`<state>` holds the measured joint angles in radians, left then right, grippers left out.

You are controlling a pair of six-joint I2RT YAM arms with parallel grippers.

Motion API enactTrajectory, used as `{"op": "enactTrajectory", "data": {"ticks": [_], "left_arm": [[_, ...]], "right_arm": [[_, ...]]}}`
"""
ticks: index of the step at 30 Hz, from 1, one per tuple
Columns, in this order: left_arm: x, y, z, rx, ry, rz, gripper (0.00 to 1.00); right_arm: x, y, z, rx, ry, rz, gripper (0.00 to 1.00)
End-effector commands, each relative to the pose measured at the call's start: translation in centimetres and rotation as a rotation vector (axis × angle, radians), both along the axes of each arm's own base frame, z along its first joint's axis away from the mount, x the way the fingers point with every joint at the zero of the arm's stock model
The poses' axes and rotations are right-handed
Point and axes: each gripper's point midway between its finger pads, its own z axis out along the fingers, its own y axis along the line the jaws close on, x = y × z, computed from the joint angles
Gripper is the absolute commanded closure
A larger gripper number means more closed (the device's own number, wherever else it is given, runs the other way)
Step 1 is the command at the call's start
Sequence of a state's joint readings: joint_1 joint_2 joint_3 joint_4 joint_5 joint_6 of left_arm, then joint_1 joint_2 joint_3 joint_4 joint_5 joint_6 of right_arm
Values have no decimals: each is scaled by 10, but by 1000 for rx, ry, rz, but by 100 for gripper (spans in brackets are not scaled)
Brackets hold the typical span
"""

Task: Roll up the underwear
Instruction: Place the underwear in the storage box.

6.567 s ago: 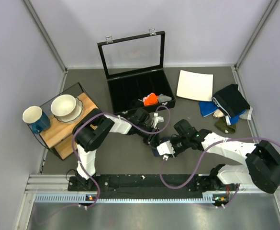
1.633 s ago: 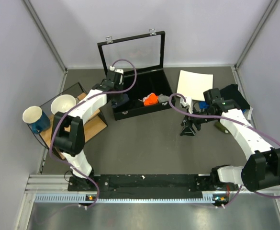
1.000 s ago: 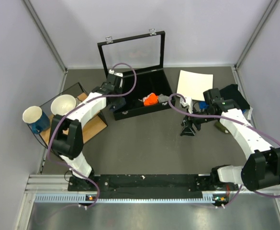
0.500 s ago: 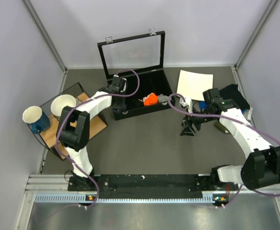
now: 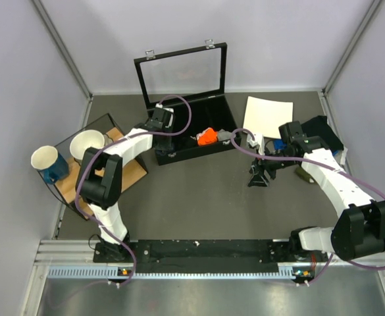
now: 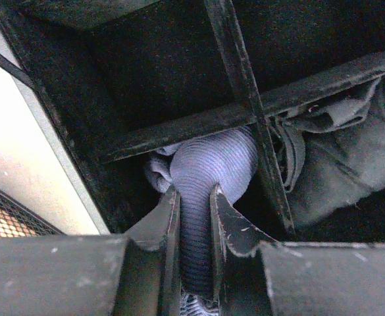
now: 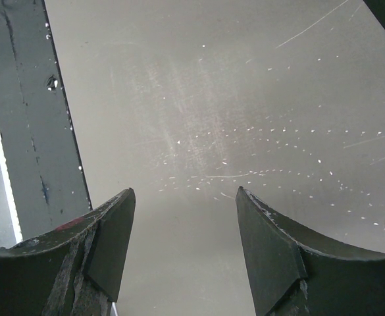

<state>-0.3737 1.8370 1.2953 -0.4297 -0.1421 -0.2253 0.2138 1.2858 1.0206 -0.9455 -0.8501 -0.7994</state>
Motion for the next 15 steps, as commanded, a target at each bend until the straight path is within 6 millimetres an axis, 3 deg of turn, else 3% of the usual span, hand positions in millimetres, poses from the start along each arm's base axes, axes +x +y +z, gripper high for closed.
{"op": "enactTrajectory", "data": {"ticks": [1,7,15], "left_arm": [[9,-23,19,-105,-89,-73,100],[19,-26,46,-113,-198,-120,100],[28,-26,57,-79,-267,-180,100]], "right_arm": [[1,1,0,14,-7,-3,36],[1,1,2,16,-16,-3,36],[1,0,1,15,-16,-3,36]]}}
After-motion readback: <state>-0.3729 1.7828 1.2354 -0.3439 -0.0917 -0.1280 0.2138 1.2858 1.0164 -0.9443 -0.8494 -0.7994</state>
